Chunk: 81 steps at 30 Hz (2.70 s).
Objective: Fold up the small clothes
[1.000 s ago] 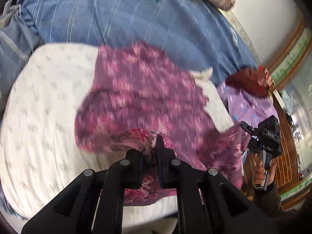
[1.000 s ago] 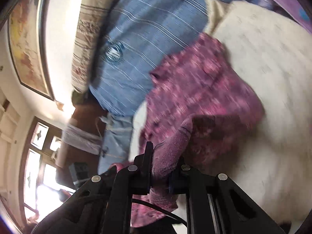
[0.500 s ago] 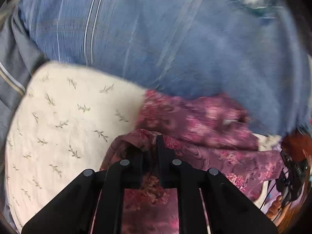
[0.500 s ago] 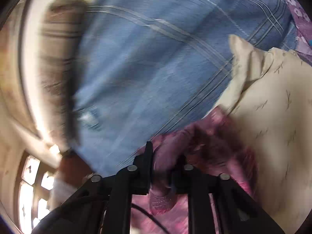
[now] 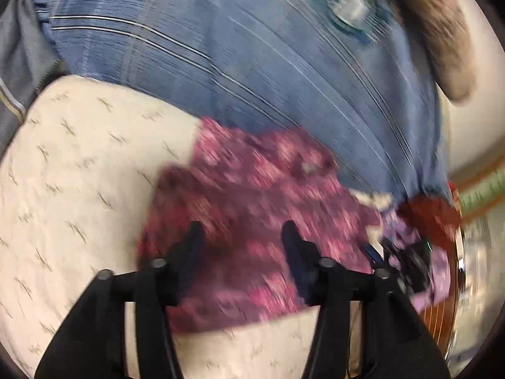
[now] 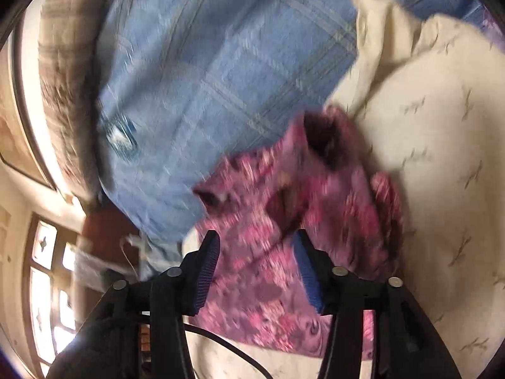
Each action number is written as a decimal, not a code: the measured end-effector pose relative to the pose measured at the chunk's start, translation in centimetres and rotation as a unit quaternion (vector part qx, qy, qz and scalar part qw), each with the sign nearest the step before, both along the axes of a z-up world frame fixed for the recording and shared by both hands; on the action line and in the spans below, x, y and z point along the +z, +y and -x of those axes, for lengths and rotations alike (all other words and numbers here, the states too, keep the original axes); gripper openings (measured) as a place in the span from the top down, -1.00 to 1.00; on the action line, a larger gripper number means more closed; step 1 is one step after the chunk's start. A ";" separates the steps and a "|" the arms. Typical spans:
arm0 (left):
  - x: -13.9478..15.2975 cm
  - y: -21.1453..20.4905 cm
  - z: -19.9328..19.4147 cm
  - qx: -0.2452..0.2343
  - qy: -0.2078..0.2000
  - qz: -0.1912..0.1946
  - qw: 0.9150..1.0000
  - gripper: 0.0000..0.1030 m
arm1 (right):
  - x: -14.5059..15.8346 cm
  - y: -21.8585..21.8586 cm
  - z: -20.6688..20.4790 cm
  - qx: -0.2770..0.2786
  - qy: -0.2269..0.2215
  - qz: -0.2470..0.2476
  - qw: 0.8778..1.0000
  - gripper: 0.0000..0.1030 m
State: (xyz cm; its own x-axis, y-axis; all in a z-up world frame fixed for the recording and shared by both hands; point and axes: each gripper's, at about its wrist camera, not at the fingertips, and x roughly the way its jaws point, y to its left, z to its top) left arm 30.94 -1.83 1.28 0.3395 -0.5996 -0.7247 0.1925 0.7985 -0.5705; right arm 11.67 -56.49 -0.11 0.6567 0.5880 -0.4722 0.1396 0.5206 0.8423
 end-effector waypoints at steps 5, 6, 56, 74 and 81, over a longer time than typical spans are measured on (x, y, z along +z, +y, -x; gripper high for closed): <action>-3.3 -6.0 1.7 -0.091 0.014 -0.076 0.993 -0.10 | -2.7 3.3 -3.5 0.028 0.037 0.014 0.999 0.00; -4.5 -7.3 0.9 -0.102 0.027 -0.094 0.990 -0.10 | -2.7 3.6 -4.2 0.029 0.043 0.018 0.999 0.00; -1.3 -1.9 8.4 0.115 -0.014 -0.067 0.991 0.93 | -2.1 3.1 9.5 -0.155 -0.005 -0.030 0.987 0.89; -6.8 -1.9 7.6 0.131 0.099 0.021 0.986 0.08 | -4.9 2.4 10.0 -0.166 0.020 -0.071 0.983 -0.19; -7.3 -4.2 2.4 0.138 0.091 -0.020 0.986 0.58 | -5.5 2.7 3.8 -0.169 0.026 -0.039 0.984 0.50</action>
